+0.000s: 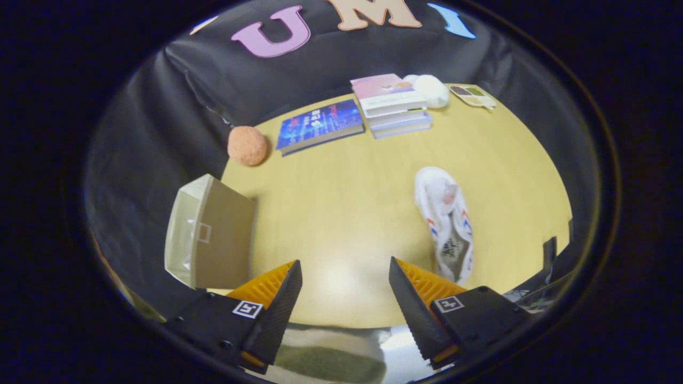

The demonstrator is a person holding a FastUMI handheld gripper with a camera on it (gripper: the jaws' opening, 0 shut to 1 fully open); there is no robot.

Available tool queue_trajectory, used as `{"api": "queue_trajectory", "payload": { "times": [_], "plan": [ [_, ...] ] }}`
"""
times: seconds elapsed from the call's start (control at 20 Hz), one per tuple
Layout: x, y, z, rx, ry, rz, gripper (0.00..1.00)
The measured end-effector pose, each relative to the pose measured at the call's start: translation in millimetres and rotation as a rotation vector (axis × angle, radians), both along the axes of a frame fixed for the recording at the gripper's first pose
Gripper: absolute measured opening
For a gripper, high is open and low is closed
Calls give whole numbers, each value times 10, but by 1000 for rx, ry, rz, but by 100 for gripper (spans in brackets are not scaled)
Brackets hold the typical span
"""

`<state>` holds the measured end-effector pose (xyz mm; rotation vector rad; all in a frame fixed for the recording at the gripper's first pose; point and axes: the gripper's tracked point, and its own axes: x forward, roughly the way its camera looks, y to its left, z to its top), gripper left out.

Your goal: Open the storage box then place both shoes into the box .Put the left shoe in first, then the right shoe, with the right side of both shoes facing outward in a uniform manner.

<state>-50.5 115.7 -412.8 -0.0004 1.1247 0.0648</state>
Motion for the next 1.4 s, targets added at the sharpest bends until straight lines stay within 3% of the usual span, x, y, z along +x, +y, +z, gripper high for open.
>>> {"api": "queue_trajectory", "payload": {
  "times": [0.3,0.6,0.8,1.2,1.4],
  "plan": [
    [-52,-933,-123,-168,8,45,99],
    [162,-1620,-239,-308,-8,100,98],
    [362,-1860,-512,-365,-15,104,90],
    [691,-1824,-903,-423,-77,103,75],
    [1045,-1850,-920,-372,-150,36,55]
  ]
}}
